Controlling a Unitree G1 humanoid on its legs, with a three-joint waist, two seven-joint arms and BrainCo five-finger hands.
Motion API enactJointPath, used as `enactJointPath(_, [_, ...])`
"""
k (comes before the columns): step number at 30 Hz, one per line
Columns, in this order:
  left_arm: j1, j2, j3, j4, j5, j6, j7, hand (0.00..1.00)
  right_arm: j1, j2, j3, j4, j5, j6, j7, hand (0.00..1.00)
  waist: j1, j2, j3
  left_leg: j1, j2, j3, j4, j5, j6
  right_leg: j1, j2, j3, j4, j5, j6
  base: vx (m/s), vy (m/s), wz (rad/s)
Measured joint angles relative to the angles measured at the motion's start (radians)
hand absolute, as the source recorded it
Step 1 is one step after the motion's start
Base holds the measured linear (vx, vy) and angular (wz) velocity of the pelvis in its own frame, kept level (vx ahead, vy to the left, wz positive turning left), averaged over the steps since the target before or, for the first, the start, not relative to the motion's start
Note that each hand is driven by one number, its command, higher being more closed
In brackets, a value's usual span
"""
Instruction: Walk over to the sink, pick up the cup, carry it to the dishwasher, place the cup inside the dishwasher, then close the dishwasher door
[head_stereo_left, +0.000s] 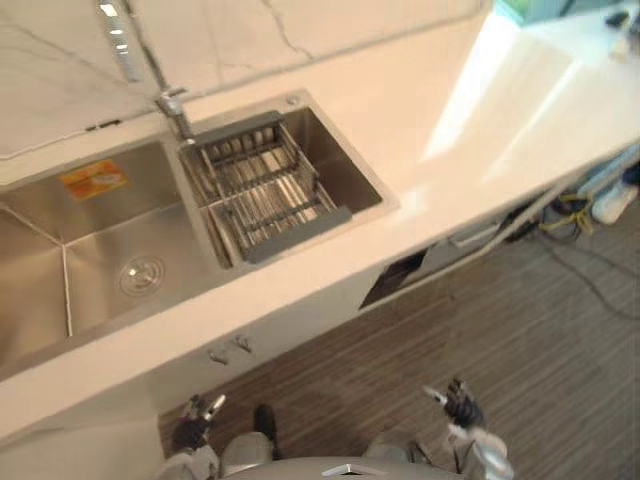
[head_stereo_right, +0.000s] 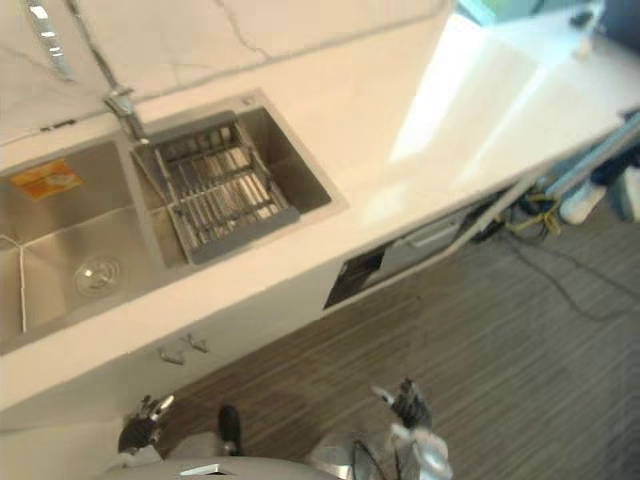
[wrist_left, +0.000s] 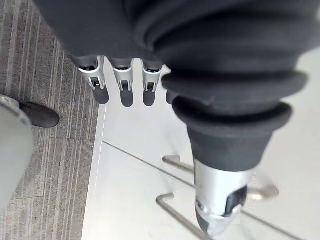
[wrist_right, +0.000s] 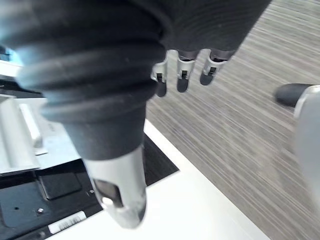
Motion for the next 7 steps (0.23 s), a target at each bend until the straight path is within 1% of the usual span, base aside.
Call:
enactJointPath(1, [-0.017,0.011,0.036,0.01,0.025,0.017,0.0,0.0,0.031,0.022,-0.035,0.022,0.0,0.021,0.0,0.0,-0.002,-0.043,-0.015,-0.013,-0.032,-0.056,-0.003,0.009,-0.006,0.033,0.073,0.095,-0.119,-0.009,0.005,0.04,-0.221,1.6])
enactJointPath(2, [-0.038,0.003,0.076,0.033,0.061,0.038,0.001,0.0,0.049,0.03,-0.082,0.048,-0.001,0.054,-0.001,0.0,-0.01,-0.074,-0.018,-0.013,-0.063,-0.097,-0.014,0.019,-0.005,0.066,0.08,0.123,-0.135,0.003,-0.012,0.04,-0.168,1.5])
enactJointPath(3, [-0.036,-0.017,0.091,0.037,0.077,0.049,-0.001,0.0,0.062,0.031,-0.105,0.047,0.0,0.068,0.0,0.0,-0.005,-0.063,-0.028,-0.018,-0.061,-0.082,-0.014,0.023,0.002,0.066,0.078,0.146,-0.117,-0.002,0.008,0.08,-0.001,1.13])
enactJointPath(4, [-0.024,-0.058,0.137,0.042,0.107,0.066,-0.009,0.0,0.081,0.034,-0.121,0.039,0.0,0.088,0.002,0.0,0.006,-0.053,-0.034,-0.017,-0.048,-0.06,-0.014,0.005,-0.004,0.063,0.082,0.213,-0.079,-0.018,0.021,0.09,0.09,0.67])
enactJointPath(5, [-0.019,-0.079,0.19,0.039,0.117,0.076,-0.02,0.0,0.083,0.045,-0.115,0.039,0.0,0.115,0.005,0.0,0.015,-0.035,-0.046,-0.015,-0.031,-0.036,-0.014,0.009,-0.011,0.066,0.084,0.241,-0.061,-0.019,0.023,0.09,0.076,0.61])
enactJointPath(6, [-0.018,-0.079,0.199,0.039,0.127,0.084,-0.027,0.0,0.082,0.047,-0.106,0.038,-0.001,0.13,0.006,0.0,0.018,-0.036,-0.047,-0.014,-0.026,-0.026,-0.014,0.013,-0.015,0.071,0.085,0.241,-0.057,-0.02,0.025,0.04,0.028,0.54])
enactJointPath(7, [-0.019,-0.081,0.205,0.035,0.141,0.1,-0.04,0.0,0.078,0.071,-0.078,0.033,-0.002,0.159,0.016,0.0,0.026,-0.039,-0.046,-0.002,-0.021,-0.015,-0.014,0.022,-0.019,0.089,0.085,0.229,-0.054,-0.02,0.025,0.01,-0.001,0.32])
